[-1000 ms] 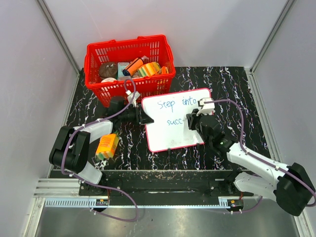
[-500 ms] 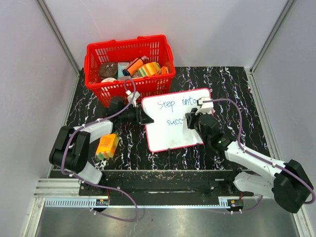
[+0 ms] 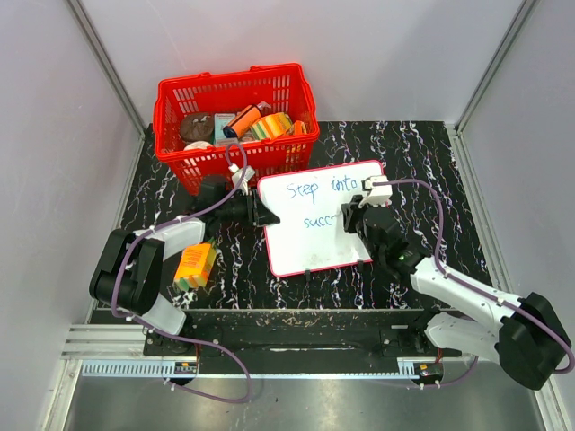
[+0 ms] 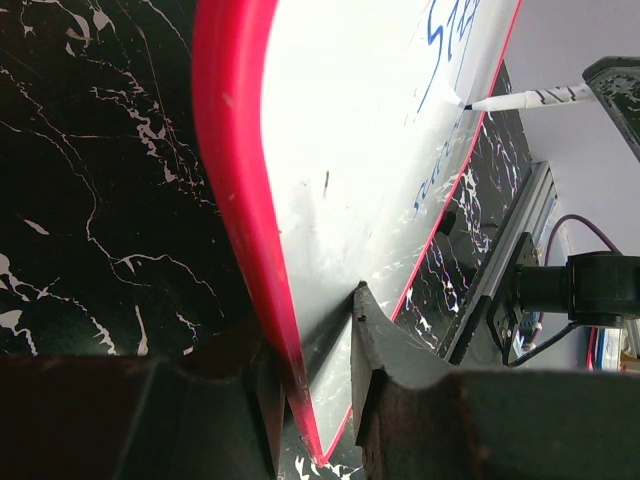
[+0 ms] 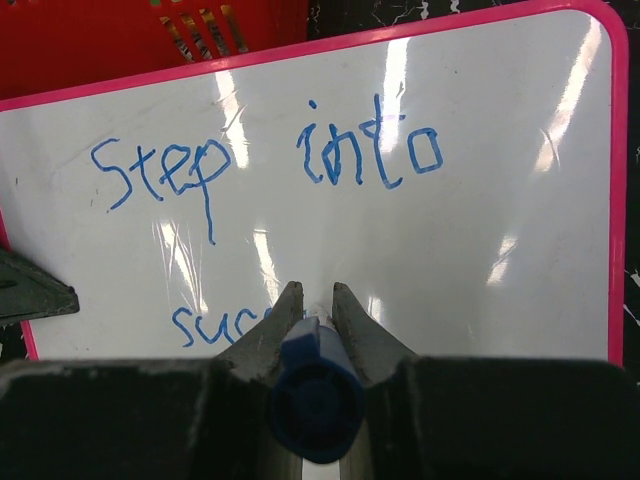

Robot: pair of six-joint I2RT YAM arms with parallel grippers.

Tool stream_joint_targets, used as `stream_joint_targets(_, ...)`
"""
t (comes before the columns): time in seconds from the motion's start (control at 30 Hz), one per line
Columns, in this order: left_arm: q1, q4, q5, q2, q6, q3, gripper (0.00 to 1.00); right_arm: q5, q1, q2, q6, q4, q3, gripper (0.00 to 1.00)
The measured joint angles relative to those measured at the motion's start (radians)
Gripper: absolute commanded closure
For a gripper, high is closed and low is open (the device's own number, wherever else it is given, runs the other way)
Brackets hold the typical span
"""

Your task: Write a sentence on the whiteboard

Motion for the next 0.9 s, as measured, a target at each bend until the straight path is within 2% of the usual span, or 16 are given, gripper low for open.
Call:
stream_joint_targets(0.6,0.0,0.0,0.0,0.0,0.0,0.0,1.0,0.014,-0.014,0.017,0.0,0.0,0.023,1.0)
stream_joint_targets(0.9,0.0,0.0,0.0,0.0,0.0,0.0,1.0,-0.038,-0.017,0.019,0.018,-0.001,0.023,1.0)
